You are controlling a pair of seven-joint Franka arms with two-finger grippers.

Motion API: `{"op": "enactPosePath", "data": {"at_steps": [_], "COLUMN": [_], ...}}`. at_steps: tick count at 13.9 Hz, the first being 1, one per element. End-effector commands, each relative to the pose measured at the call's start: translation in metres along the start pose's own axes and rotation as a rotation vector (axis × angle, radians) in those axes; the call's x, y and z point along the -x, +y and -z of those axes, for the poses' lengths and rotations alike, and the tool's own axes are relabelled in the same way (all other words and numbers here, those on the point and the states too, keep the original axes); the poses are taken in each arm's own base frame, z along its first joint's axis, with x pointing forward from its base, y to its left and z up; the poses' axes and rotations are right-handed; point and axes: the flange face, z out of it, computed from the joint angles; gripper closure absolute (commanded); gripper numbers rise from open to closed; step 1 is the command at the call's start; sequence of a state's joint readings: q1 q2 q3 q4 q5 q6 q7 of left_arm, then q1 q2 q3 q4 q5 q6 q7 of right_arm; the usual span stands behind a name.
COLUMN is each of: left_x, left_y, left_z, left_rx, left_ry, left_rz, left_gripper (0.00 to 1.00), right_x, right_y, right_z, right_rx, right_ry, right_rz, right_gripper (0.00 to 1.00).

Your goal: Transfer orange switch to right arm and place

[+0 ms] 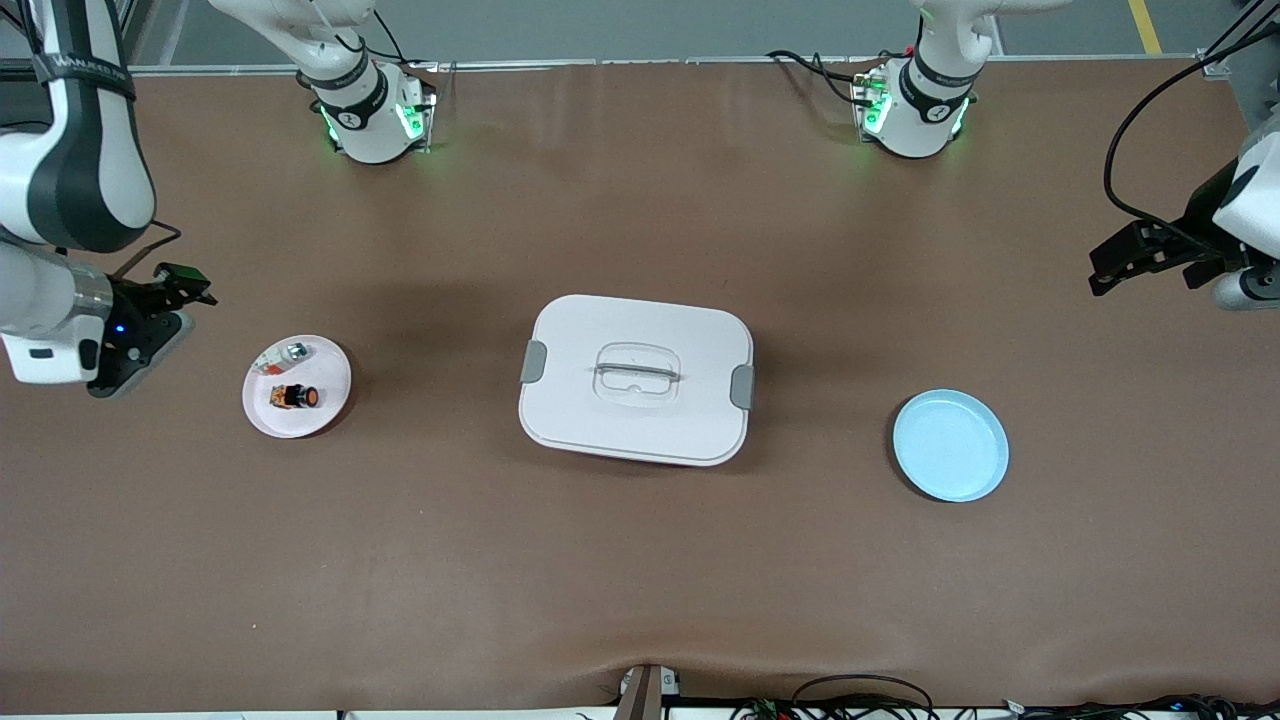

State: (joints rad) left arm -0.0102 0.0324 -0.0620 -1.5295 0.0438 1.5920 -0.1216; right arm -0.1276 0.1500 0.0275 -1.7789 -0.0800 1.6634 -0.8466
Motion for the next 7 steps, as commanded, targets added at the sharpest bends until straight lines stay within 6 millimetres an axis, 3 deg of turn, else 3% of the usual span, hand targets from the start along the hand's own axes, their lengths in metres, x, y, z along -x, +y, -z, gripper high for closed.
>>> {"op": "enactPosePath", "data": {"at_steps": [1,7], "left_x": [-0.002,-0.002], "left_y": [0.003,0.006], "left_z": [-0.003,-0.003], "left_rx": [0.004,0.004], "left_ry": [0.01,0.008], "left_rz": [-0.019,-0.024], "left_gripper": [0.0,0.0], "right_x": [0.004,0.004], "right_y": [-0.004,-0.024], "right_z": [0.024,0.039], "right_rx": [-0.021,-0.065], "right_ry": [-0.004,-0.07], "right_rz": [-0.079,-0.326], "right_gripper": [0.0,0.0]}}
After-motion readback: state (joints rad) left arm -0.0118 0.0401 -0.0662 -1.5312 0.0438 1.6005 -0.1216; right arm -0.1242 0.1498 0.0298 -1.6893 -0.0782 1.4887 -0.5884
